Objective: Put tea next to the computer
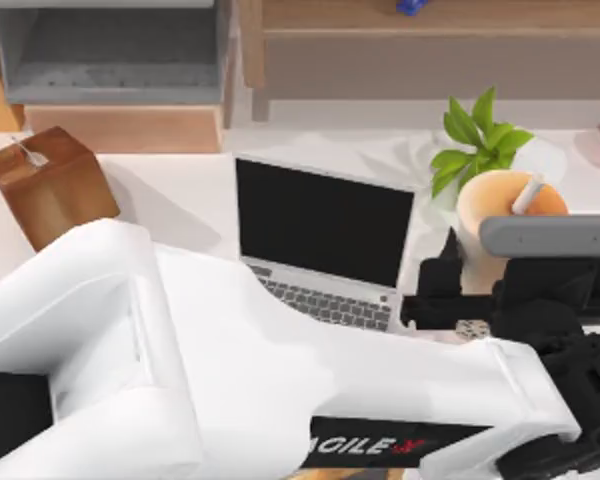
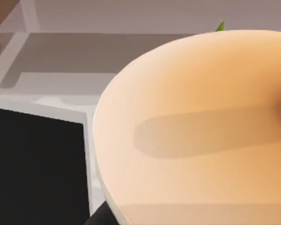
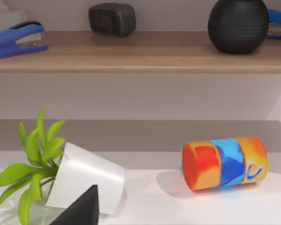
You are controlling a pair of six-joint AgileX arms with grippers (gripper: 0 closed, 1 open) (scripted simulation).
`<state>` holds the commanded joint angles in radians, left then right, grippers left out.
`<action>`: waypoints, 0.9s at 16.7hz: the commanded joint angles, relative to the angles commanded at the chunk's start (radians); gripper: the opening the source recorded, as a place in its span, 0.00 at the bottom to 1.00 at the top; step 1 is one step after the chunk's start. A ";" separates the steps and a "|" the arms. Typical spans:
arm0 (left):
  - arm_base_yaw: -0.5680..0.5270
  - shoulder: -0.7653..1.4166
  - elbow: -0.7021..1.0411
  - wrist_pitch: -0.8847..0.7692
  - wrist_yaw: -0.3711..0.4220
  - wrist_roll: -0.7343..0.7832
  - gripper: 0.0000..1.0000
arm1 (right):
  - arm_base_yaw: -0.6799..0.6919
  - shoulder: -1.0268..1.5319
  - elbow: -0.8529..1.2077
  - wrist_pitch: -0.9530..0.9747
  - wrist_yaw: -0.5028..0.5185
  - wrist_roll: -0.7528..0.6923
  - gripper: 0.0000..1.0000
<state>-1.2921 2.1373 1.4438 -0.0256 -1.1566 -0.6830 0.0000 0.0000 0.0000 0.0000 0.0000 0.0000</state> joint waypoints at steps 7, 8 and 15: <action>0.003 0.005 -0.004 0.009 0.004 -0.001 0.00 | 0.000 0.000 0.000 0.000 0.000 0.000 1.00; 0.002 0.008 -0.004 0.014 0.005 -0.002 0.00 | 0.000 0.000 0.000 0.000 0.000 0.000 1.00; -0.001 0.021 -0.001 0.067 0.001 0.001 0.00 | 0.000 0.000 0.000 0.000 0.000 0.000 1.00</action>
<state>-1.2936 2.1579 1.4431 0.0410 -1.1559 -0.6820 0.0000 0.0000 0.0000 0.0000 0.0000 0.0000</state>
